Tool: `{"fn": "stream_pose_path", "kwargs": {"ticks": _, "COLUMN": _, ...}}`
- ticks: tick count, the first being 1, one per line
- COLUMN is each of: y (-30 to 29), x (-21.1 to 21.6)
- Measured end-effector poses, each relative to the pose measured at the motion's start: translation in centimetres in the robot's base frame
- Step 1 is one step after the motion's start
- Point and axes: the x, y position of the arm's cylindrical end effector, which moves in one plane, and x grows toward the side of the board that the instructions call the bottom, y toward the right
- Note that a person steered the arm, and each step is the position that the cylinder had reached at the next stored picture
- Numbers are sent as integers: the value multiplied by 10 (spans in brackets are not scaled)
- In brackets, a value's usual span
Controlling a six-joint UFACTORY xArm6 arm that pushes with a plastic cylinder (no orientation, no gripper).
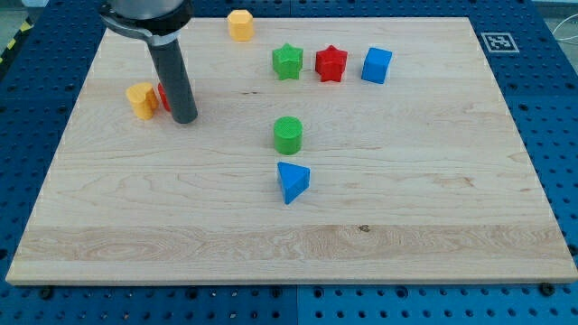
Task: Move the red circle to the yellow heart
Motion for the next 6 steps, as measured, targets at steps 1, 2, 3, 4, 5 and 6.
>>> {"fn": "stream_pose_path", "kwargs": {"ticks": 1, "y": 22, "x": 0}}
{"fn": "stream_pose_path", "kwargs": {"ticks": 2, "y": 39, "x": -27}}
{"fn": "stream_pose_path", "kwargs": {"ticks": 3, "y": 40, "x": -65}}
{"fn": "stream_pose_path", "kwargs": {"ticks": 4, "y": 1, "x": -69}}
{"fn": "stream_pose_path", "kwargs": {"ticks": 5, "y": -28, "x": -58}}
{"fn": "stream_pose_path", "kwargs": {"ticks": 6, "y": -35, "x": -50}}
